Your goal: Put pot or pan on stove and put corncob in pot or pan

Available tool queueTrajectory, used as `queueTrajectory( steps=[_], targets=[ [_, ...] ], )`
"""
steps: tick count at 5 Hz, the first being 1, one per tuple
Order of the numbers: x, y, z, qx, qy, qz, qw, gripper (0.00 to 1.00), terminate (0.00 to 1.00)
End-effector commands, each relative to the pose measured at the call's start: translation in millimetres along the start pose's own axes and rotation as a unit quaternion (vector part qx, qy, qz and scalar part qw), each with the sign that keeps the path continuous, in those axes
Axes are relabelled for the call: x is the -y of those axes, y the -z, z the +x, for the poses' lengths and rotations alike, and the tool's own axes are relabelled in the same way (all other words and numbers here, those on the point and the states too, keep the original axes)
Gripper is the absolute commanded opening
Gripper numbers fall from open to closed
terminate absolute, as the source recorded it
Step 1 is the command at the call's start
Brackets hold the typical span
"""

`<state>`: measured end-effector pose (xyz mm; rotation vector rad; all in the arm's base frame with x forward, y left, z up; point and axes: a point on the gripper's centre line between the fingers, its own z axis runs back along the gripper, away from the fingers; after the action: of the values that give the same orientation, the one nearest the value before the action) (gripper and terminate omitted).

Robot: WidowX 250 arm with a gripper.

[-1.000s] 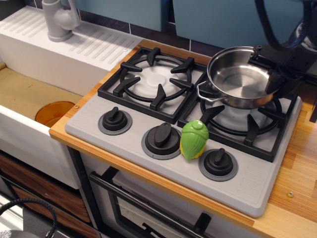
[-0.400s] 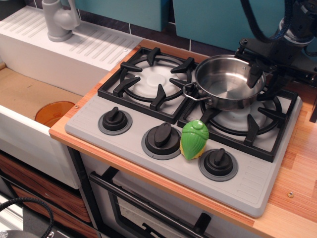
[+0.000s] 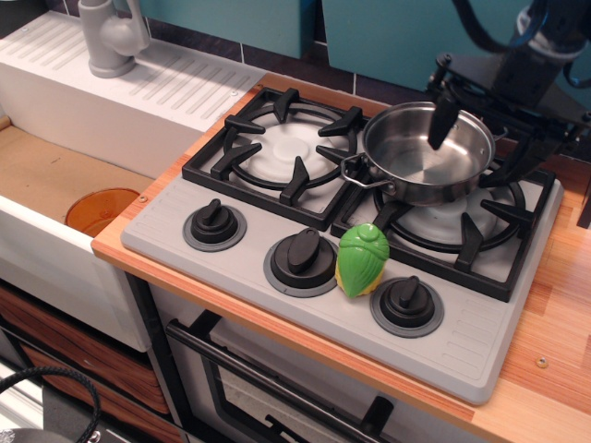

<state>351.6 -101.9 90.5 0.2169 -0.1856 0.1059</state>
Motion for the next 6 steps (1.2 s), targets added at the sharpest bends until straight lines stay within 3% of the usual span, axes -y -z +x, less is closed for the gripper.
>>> queueTrajectory(
  steps=[1,3,6],
  targets=[
    [-11,-41,11,0.025,0.007,-0.024,0.9994,1.0,0.0],
    [-11,-41,11,0.025,0.007,-0.024,0.9994,1.0,0.0],
    [-30,-41,-35,0.051,-0.026,0.027,0.998,1.0,0.0]
  ],
)
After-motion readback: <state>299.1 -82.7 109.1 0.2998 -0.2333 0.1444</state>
